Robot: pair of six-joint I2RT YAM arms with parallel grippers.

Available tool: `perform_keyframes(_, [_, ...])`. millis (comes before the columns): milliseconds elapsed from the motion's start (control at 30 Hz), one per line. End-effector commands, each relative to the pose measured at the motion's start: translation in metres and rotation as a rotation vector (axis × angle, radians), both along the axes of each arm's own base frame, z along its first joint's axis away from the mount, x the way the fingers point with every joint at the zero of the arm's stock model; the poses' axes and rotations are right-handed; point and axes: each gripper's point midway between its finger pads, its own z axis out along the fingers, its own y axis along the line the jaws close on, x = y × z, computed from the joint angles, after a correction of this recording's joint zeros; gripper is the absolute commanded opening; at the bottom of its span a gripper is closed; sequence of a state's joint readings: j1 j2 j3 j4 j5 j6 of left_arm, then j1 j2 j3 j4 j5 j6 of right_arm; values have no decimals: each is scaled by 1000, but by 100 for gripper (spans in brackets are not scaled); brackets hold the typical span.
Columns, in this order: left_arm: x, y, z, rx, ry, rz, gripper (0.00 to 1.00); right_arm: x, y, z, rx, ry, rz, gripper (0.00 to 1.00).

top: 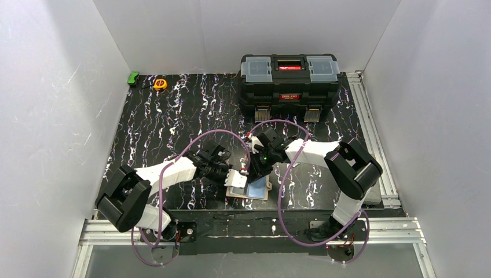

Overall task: Put the credit cards into the card holder
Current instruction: Insert the credit card into the card holder.

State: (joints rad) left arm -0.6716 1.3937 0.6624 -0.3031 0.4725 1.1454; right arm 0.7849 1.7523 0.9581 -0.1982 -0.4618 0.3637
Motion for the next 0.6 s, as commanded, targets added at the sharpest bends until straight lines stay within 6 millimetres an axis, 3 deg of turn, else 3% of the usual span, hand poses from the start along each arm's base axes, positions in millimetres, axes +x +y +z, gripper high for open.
perform_keyframes(0, [-13,18,-13,77,31,-2,13,7,0,3,11,-40,-26,27])
perform_keyframes(300, [-10,13,-14,68,28,-14,8,8,13,7,56,-2,-16,42])
perform_keyframes(567, [-14,11,-16,56,31,-21,3,10,21,10,73,19,-4,42])
